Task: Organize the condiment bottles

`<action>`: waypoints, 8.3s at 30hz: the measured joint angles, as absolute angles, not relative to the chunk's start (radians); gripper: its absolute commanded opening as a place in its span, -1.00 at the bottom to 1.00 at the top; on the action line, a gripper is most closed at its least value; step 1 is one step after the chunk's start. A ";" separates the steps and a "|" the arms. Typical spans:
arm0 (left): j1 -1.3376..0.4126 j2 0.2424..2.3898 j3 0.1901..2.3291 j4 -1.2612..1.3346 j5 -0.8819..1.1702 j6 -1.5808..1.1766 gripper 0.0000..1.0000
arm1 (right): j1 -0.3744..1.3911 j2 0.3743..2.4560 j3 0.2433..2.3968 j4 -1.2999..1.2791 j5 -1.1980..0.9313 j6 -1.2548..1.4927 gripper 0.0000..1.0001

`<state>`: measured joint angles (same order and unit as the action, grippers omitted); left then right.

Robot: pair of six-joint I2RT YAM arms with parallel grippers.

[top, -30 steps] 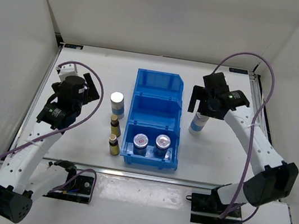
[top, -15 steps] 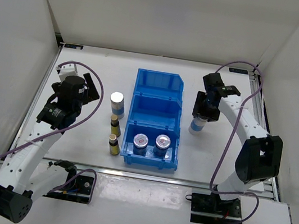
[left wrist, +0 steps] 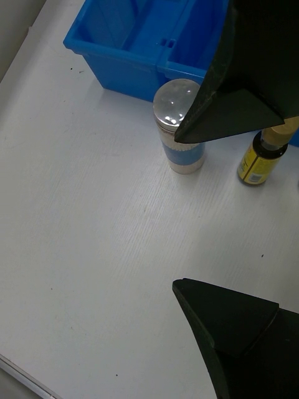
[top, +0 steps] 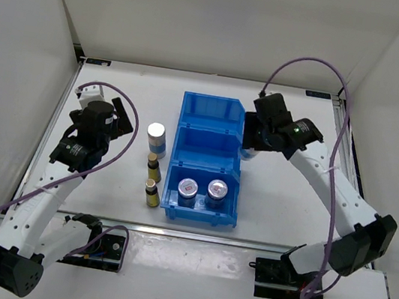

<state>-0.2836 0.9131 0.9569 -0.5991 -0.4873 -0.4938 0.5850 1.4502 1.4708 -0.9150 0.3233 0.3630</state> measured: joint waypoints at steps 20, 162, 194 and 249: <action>-0.284 0.918 0.957 -0.599 -0.487 -0.494 1.00 | 0.753 1.725 1.528 -0.848 0.331 0.362 -0.02; -0.736 1.102 1.133 -0.816 -0.484 -0.503 0.89 | 0.762 0.883 1.121 -1.148 0.494 0.489 1.00; -0.606 1.267 1.077 -0.882 -0.324 -0.528 -0.13 | 0.762 0.897 1.121 -1.148 0.476 0.485 1.00; -0.676 2.450 2.537 -0.885 -0.183 -0.344 1.00 | 0.768 0.897 1.121 -1.134 0.488 0.484 1.00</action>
